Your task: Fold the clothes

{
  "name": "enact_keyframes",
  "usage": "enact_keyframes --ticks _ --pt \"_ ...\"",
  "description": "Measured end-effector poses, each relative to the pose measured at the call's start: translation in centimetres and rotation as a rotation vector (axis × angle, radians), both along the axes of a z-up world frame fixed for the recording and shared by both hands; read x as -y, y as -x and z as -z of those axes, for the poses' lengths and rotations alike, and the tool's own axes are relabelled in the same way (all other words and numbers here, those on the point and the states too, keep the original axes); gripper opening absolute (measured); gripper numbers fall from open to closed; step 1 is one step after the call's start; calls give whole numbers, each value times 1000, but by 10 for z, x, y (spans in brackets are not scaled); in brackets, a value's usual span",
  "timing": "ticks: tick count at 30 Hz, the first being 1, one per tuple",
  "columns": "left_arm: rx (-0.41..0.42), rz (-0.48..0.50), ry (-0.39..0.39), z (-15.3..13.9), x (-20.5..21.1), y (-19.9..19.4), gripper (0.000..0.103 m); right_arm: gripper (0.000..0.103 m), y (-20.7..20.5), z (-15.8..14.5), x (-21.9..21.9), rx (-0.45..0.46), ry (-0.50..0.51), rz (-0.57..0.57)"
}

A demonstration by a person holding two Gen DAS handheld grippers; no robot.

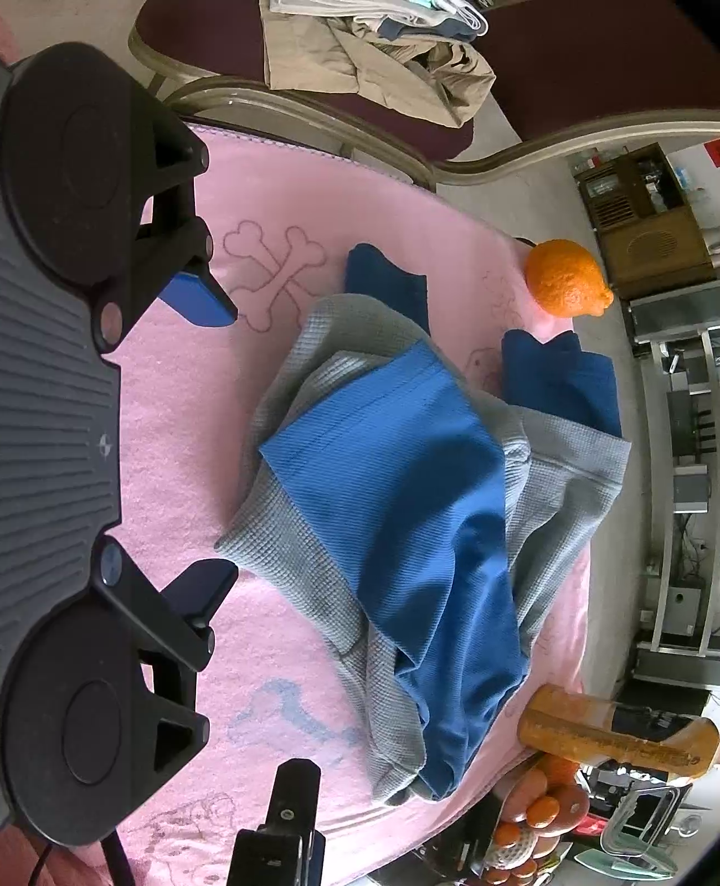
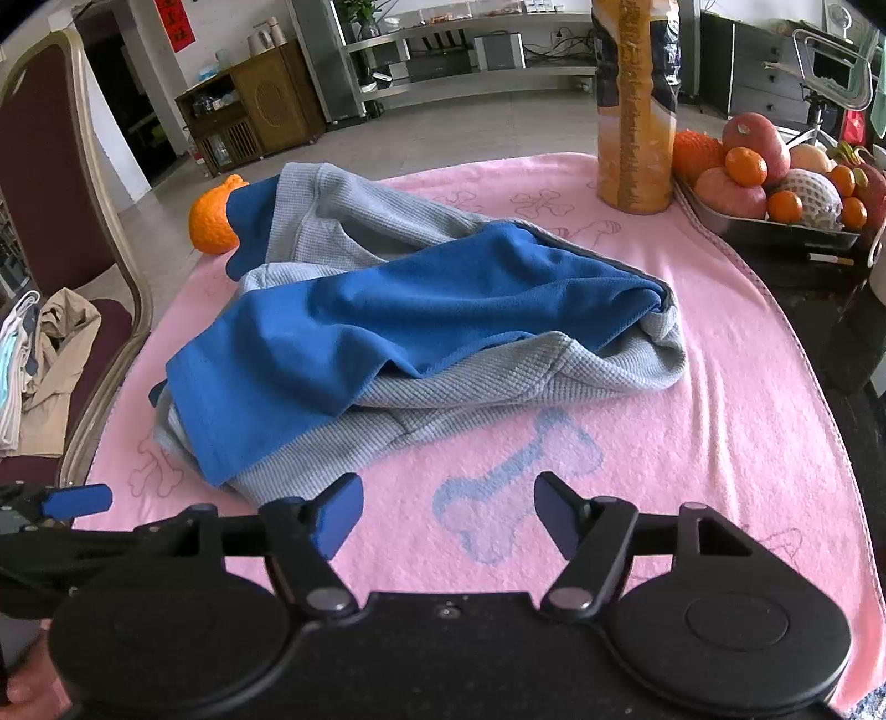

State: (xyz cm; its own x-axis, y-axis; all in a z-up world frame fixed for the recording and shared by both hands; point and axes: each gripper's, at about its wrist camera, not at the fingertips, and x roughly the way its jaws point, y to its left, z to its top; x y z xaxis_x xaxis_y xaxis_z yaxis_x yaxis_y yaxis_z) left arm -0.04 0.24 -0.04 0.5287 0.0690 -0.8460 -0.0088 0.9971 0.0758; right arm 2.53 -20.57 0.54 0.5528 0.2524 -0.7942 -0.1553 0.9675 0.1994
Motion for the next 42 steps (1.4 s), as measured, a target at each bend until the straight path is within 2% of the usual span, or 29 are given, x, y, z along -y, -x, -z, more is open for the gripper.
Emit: enact_keyframes --ticks 7,42 --pt "-6 2 7 2 -2 -1 91 69 0 1 2 -4 -23 -2" --pt "-6 -4 8 3 -2 -1 91 71 -1 3 0 -18 -6 1"
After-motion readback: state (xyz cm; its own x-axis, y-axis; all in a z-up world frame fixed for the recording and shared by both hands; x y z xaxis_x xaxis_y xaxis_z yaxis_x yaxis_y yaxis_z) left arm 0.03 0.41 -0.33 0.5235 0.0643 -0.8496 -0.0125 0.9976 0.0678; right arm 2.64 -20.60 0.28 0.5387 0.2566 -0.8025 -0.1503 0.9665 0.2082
